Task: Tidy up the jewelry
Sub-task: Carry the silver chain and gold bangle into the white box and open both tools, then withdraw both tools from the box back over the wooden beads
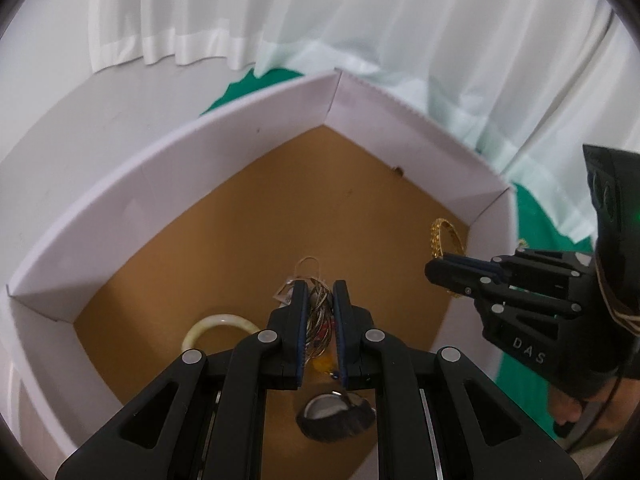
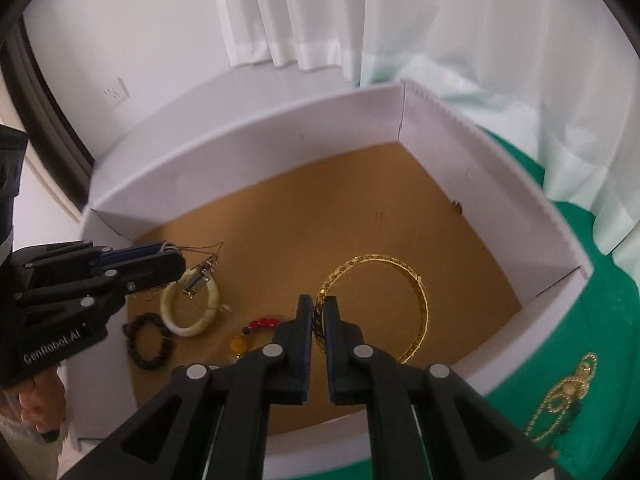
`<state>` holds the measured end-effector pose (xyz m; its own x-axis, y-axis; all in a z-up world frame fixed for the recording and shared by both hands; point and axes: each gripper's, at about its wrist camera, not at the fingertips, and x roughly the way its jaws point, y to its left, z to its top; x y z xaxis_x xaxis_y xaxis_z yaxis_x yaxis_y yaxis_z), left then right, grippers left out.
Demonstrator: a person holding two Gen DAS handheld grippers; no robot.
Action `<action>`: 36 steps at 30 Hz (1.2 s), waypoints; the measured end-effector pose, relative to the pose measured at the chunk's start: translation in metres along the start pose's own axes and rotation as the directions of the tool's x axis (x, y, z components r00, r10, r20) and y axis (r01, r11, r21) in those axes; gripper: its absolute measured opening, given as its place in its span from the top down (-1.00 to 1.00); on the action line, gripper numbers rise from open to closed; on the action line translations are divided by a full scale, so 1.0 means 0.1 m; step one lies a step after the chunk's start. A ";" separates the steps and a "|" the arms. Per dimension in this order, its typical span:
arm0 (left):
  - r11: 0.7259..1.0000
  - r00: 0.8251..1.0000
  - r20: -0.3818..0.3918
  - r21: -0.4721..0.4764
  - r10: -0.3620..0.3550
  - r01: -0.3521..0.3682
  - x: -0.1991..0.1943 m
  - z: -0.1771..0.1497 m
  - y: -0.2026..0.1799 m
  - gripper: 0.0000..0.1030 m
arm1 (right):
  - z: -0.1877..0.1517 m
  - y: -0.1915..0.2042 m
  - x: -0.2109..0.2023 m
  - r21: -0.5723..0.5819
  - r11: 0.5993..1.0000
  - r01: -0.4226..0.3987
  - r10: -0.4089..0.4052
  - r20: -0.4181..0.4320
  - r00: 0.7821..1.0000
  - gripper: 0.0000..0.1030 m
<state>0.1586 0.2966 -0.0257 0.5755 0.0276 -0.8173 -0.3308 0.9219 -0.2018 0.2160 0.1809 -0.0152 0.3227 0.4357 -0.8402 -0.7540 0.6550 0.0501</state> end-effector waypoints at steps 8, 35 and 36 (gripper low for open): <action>0.992 0.989 0.085 0.032 0.119 -0.122 -0.16 -0.07 -0.04 -0.39 | -0.06 -0.02 0.06 0.041 0.999 0.000 -0.001 0.022 1.000 0.13; 0.958 0.975 0.216 0.287 -0.048 -0.017 -0.68 -1.15 -1.68 -0.79 | -2.67 -1.40 -1.31 0.378 0.855 0.355 -0.427 0.124 0.896 -0.23; 0.952 0.979 0.197 0.305 -0.057 -0.006 -0.58 -1.20 -1.78 -0.79 | -2.87 -1.54 -1.33 0.412 0.821 0.395 -0.468 0.092 0.879 -0.23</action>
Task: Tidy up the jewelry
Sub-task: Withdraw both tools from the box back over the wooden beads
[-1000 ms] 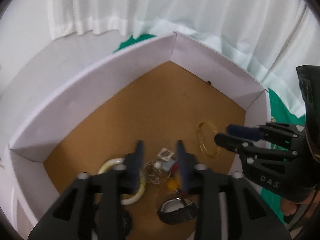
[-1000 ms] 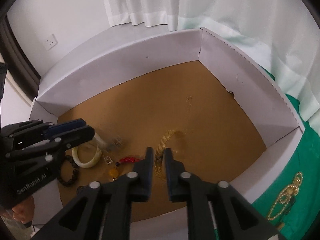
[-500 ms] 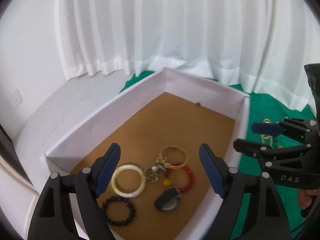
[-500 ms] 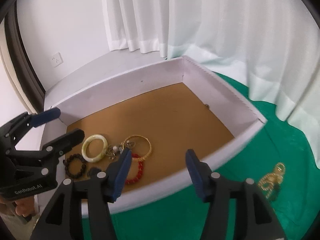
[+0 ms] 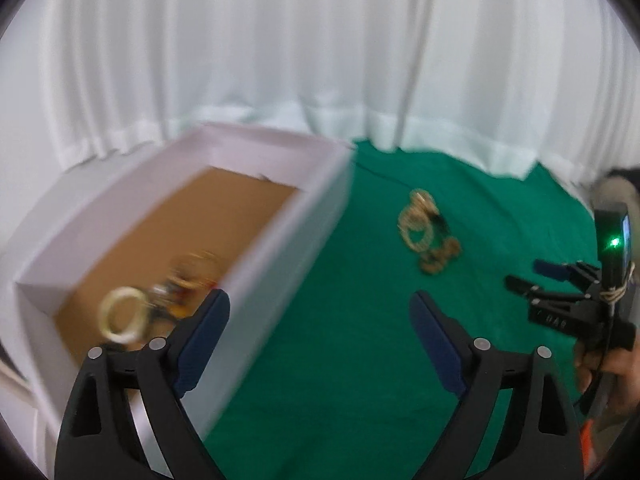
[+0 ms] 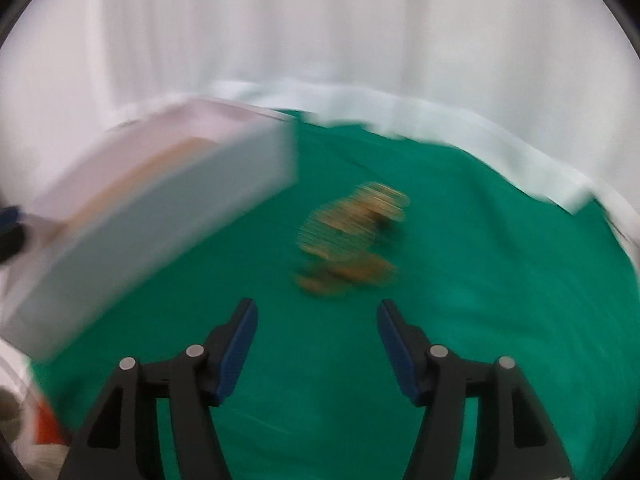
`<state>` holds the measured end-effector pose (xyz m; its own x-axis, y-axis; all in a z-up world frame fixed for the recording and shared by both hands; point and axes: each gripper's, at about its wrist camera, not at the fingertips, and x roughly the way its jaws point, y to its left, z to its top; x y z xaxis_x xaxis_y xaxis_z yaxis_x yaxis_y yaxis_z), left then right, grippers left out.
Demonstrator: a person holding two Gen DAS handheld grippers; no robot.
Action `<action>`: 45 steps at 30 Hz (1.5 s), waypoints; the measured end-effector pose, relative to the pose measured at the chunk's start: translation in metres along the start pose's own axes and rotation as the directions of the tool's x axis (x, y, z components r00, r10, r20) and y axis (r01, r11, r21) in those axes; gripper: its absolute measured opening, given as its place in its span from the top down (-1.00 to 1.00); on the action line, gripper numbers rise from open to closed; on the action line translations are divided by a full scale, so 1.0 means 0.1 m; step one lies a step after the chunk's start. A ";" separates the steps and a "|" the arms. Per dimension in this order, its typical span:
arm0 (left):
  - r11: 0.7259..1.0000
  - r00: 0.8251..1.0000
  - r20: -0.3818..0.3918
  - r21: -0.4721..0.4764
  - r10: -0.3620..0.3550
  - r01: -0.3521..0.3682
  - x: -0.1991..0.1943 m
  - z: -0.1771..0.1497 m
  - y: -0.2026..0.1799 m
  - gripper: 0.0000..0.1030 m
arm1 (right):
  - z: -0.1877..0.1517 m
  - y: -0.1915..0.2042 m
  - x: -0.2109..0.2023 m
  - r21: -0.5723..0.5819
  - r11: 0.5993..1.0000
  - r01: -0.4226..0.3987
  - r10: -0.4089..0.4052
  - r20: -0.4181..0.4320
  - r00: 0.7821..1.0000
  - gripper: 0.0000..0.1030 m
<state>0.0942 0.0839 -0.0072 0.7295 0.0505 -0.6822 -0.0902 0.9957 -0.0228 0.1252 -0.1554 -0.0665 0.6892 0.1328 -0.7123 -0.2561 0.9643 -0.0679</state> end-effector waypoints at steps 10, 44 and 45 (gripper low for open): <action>0.991 0.990 -0.095 0.077 -0.102 0.109 0.77 -0.18 -0.91 -0.79 | -0.61 -1.23 0.17 0.259 0.945 0.203 -0.184 -0.095 0.978 -0.23; 0.999 0.977 -0.214 -0.028 0.019 -0.026 1.14 -0.14 -0.89 -0.79 | -0.59 -1.50 0.36 0.327 0.912 0.249 -0.226 -0.108 0.968 -0.71; 0.999 0.976 -0.215 -0.031 0.016 -0.023 1.15 -0.14 -0.87 -0.79 | -0.59 -1.50 0.36 0.327 0.912 0.249 -0.226 -0.108 0.968 -0.71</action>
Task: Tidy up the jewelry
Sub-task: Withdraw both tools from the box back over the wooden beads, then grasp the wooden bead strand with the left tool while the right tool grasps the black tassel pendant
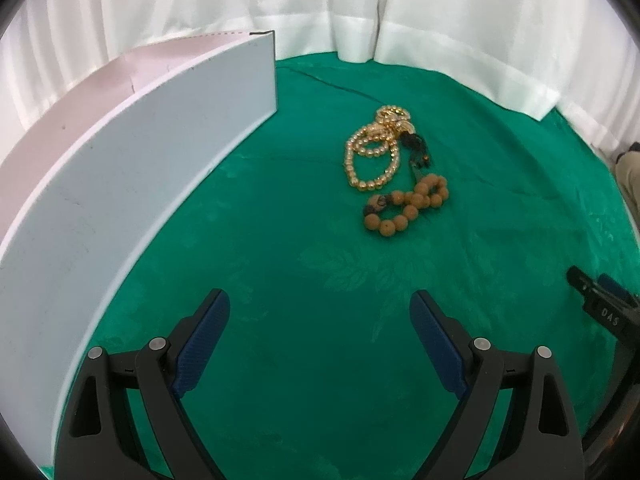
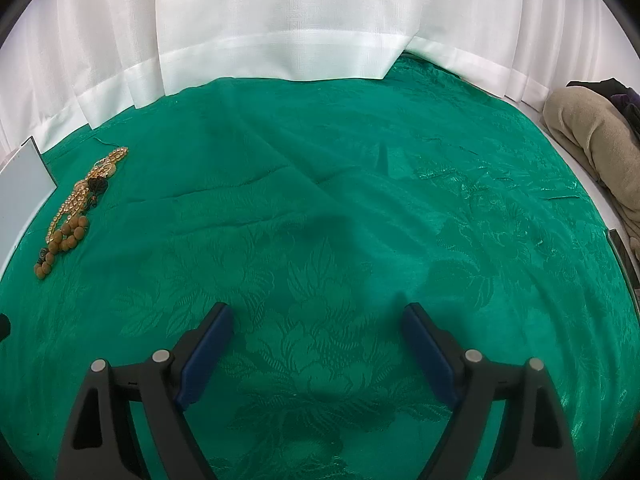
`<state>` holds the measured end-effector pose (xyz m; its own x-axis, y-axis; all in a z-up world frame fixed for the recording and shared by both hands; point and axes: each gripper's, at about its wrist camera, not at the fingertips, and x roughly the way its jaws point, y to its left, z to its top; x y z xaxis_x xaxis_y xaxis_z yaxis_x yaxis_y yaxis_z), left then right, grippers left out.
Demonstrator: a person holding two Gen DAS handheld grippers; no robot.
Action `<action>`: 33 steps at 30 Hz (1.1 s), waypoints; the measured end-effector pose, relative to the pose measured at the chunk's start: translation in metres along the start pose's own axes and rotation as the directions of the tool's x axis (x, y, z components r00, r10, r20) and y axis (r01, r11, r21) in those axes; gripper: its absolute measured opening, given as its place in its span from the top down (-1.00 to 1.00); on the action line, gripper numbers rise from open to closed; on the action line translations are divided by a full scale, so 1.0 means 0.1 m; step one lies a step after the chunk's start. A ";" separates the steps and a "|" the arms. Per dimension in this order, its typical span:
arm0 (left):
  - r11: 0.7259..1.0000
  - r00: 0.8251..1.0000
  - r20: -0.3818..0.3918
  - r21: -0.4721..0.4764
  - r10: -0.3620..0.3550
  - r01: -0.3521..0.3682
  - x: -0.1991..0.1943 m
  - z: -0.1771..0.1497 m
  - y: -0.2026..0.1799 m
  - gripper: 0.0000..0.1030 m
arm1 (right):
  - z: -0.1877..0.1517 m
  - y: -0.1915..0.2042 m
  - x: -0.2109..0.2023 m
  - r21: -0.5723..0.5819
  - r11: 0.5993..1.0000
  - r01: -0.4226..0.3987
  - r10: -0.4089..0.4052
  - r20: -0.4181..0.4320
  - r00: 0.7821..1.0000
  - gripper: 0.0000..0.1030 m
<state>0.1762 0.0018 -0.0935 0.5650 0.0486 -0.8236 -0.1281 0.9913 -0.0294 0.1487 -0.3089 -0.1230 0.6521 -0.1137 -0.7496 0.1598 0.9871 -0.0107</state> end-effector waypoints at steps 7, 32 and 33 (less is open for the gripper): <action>1.000 0.999 0.023 -0.002 -0.026 0.026 -0.10 0.02 0.14 -0.79 | 0.00 0.00 0.00 0.000 1.000 0.000 0.000 0.000 1.000 -0.71; 0.967 0.975 -0.039 0.128 -0.217 0.220 0.31 0.59 -0.14 -0.74 | -0.14 0.04 -0.65 0.064 0.995 -0.081 0.076 0.069 0.995 -0.77; 0.967 0.978 -0.042 0.146 -0.205 0.209 0.39 0.61 -0.21 -0.71 | -0.16 0.05 -0.70 0.061 0.994 -0.094 0.089 0.074 0.993 -0.77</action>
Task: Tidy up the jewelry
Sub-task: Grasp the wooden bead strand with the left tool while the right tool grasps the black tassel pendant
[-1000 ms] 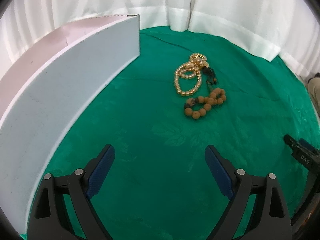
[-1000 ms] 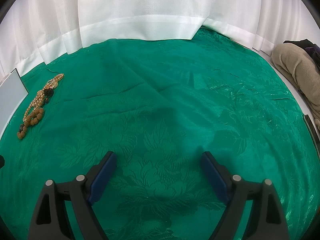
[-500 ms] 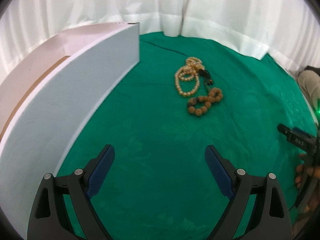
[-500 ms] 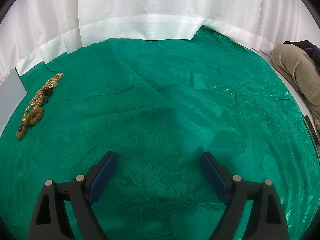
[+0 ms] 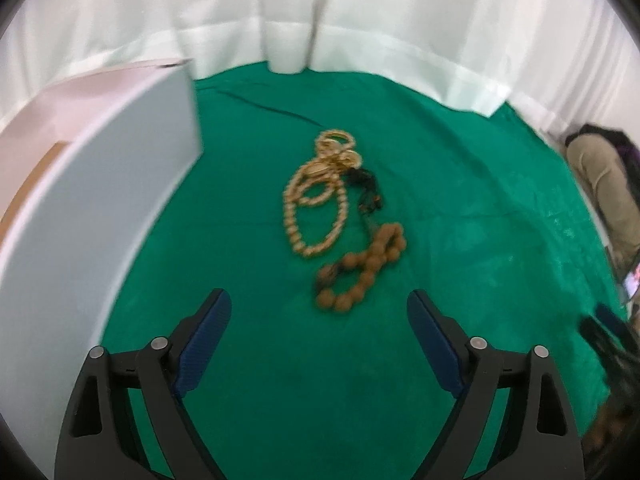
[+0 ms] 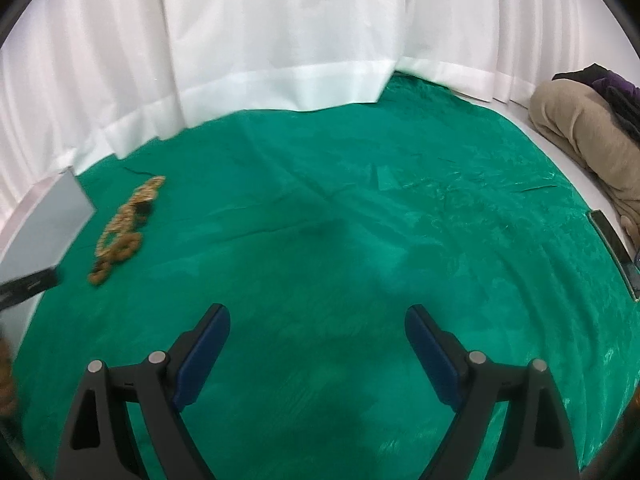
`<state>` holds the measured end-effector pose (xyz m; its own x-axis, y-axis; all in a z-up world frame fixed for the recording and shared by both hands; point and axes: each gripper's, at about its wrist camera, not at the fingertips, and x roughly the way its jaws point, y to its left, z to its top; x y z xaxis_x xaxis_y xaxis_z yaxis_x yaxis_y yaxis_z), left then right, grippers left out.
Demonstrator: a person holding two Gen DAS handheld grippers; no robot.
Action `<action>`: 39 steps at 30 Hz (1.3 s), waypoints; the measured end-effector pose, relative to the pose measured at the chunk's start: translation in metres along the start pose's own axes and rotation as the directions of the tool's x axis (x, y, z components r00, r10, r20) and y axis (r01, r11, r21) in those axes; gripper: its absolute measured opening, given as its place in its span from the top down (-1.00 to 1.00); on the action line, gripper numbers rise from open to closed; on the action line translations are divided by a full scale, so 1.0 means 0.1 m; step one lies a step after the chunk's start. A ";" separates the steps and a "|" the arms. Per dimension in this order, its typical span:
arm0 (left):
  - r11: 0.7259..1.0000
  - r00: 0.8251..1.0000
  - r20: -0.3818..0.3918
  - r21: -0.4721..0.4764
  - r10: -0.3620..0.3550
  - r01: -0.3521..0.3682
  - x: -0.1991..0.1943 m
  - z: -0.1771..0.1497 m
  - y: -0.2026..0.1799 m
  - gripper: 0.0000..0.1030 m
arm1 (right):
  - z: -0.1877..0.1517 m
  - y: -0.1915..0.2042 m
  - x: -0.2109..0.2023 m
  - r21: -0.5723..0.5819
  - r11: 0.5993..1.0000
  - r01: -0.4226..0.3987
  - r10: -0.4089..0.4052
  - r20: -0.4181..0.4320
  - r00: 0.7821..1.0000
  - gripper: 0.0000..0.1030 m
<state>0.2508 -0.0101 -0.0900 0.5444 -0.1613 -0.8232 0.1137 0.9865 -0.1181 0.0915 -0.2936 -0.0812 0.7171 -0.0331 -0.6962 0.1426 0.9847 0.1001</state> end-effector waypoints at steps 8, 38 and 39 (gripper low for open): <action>0.990 0.997 -0.007 0.123 0.076 -0.075 0.41 0.05 -0.39 0.26 | -0.23 0.05 -0.13 -0.041 0.999 -0.019 0.019 -0.001 1.000 -0.77; 0.979 0.998 -0.005 -0.195 -0.055 0.053 -0.79 -0.82 0.65 0.79 | 1.15 1.48 1.32 -0.168 0.900 -0.403 0.346 -0.288 0.893 0.15; 0.979 0.999 -0.008 -0.199 -0.053 0.050 -0.80 -0.83 0.67 0.79 | 1.17 1.59 1.44 -0.187 0.897 -0.401 0.337 -0.299 0.893 0.15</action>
<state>0.1462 0.0712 -0.0783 0.5312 -0.2129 -0.8200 -0.0267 0.9632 -0.2674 0.2969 -0.1618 -0.0821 0.4839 0.3533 -0.8007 -0.2871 0.9283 0.2361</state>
